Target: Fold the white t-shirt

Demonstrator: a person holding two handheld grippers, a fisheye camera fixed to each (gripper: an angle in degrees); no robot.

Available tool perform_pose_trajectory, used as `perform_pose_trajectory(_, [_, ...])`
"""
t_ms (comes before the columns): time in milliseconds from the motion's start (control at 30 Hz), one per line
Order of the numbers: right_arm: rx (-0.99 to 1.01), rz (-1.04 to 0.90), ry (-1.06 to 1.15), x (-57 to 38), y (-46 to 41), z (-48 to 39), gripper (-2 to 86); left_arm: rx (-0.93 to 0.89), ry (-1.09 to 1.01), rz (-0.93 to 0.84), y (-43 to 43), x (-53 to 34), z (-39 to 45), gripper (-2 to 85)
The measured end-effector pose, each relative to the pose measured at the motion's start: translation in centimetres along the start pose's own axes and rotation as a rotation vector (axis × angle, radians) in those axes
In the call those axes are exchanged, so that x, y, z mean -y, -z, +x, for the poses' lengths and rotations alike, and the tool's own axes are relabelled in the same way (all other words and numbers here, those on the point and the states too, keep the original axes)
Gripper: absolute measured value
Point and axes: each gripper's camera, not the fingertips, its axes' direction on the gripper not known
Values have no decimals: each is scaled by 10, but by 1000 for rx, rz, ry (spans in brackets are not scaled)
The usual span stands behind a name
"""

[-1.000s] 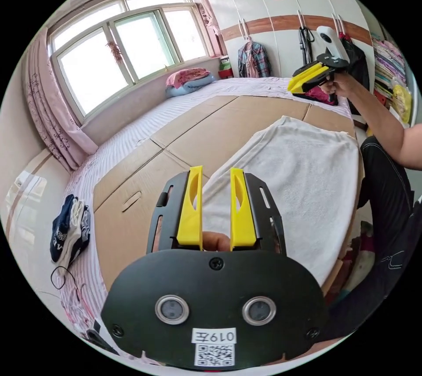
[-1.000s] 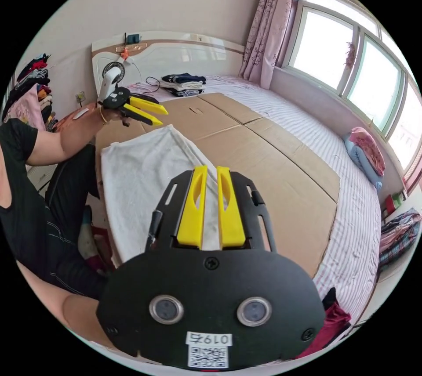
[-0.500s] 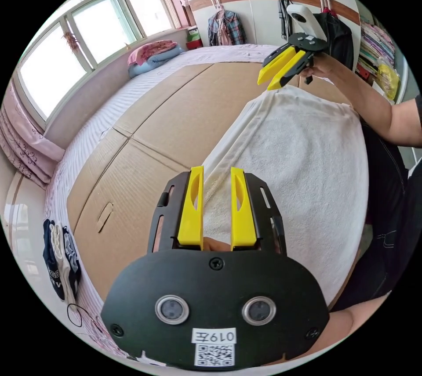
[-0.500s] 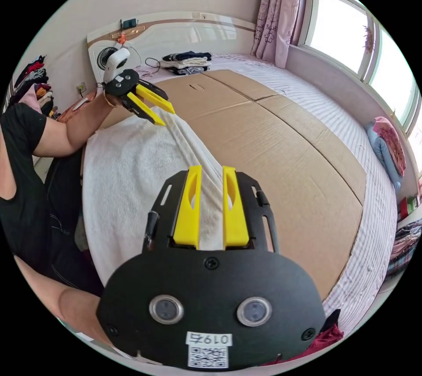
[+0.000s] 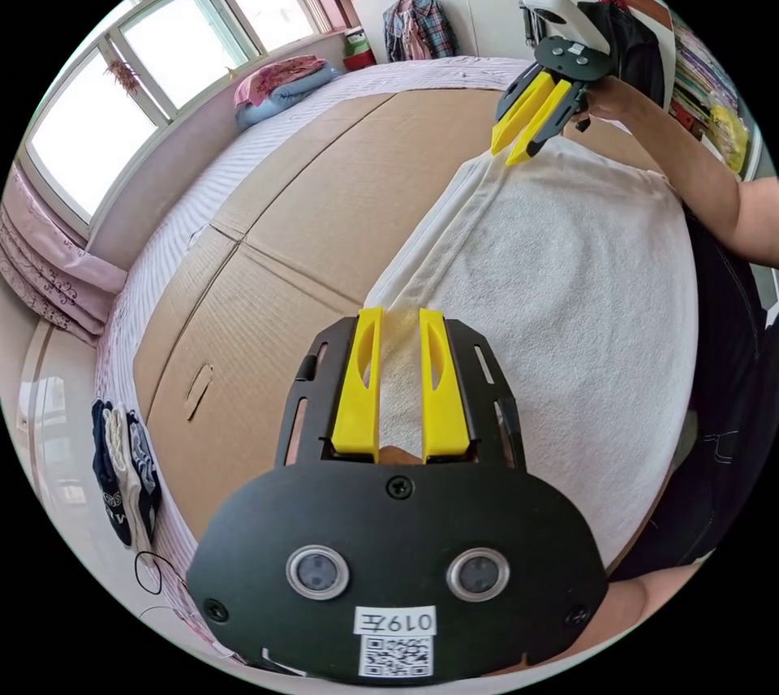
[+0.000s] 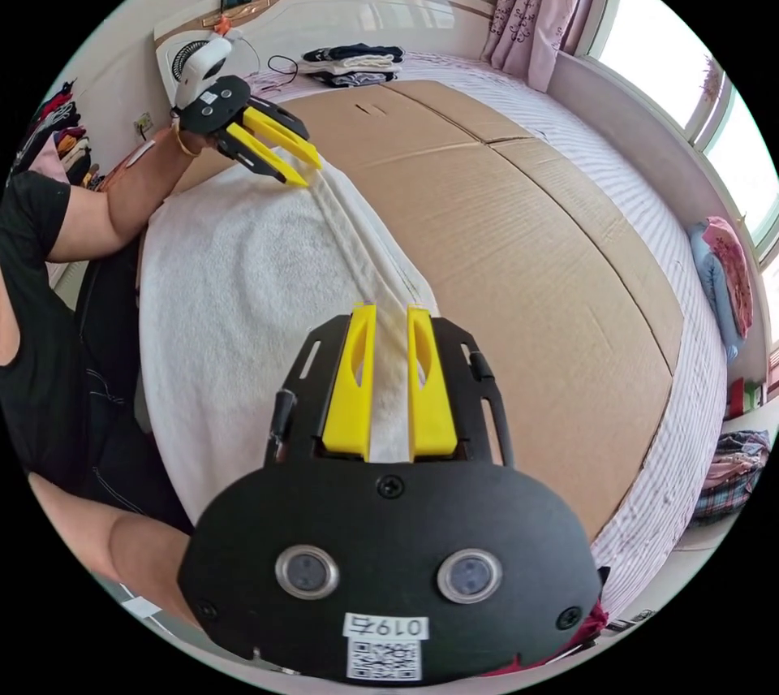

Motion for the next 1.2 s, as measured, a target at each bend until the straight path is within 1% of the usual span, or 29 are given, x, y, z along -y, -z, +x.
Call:
perform_pose_trajectory(233, [-17,-19,12,17,-11,7,50,-6,8,-5,-21,2,-4,58])
perform_pose_trajectory(367, [-56,6,-3,24,-11,13,55,12,18,-3,-30,2,-5,62])
perform_pose_trajectory(533, [-53,-42,4,31,-23,18,51,11,23,-8,-41,1,-5,63])
perform_pose_trajectory(767, [-66,-39,19,36,-15,22,-1,29,12,-12,-49,0,-1,65])
perform_pose_trajectory(1033, [-57,-33,31,39,-10,27,-8,43,16,-18,-59,-3,2,65])
perform_pose_trajectory(1200, [-58,-25,29,38,-2,31,-8,51,0,-21,-64,-4,9,47])
